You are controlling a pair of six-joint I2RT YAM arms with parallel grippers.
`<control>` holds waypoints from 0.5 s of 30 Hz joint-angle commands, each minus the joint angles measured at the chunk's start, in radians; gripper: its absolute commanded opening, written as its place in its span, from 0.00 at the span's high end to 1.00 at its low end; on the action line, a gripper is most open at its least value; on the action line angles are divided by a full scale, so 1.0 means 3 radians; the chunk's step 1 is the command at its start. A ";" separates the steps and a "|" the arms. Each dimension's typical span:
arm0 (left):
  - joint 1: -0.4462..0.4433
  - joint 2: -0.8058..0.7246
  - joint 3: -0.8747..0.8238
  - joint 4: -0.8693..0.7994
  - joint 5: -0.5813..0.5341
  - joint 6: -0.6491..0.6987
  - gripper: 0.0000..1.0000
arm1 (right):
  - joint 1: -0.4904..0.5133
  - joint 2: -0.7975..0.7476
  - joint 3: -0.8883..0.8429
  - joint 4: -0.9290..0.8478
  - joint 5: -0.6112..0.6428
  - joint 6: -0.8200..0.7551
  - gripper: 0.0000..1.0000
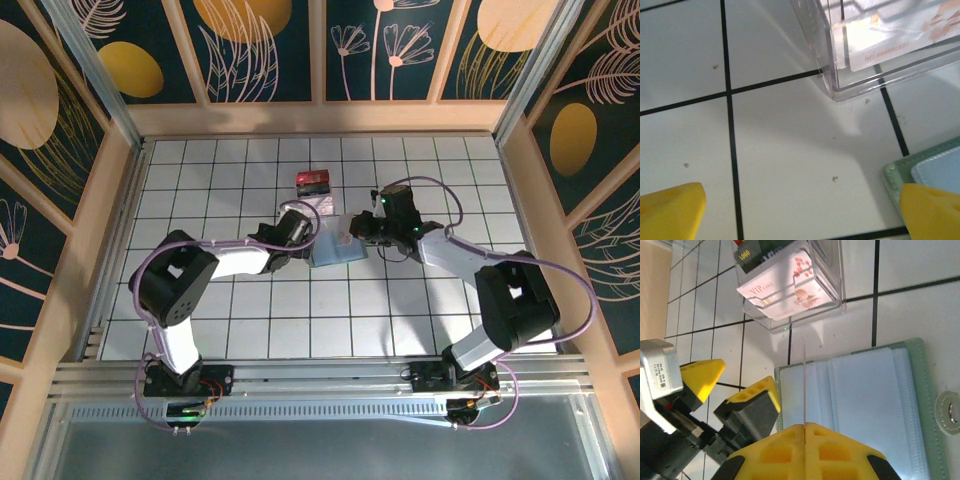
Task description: Take the credit cards out of the card holder
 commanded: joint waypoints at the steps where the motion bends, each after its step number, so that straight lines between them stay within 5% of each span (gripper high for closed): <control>1: 0.0029 -0.0428 0.0021 -0.0078 0.0167 -0.0105 0.01 | -0.0033 -0.0207 -0.0086 0.0015 0.0035 -0.0100 1.00; 7: 0.0191 -0.0976 -0.0172 0.0566 0.1146 -0.0452 0.02 | -0.0039 -0.0468 -0.0189 0.0294 -0.0158 -0.0089 1.00; 15: 0.0297 -0.1103 -0.0177 0.1128 0.2135 -0.0645 0.04 | -0.0040 -0.0694 -0.0292 0.0787 -0.0632 0.0015 1.00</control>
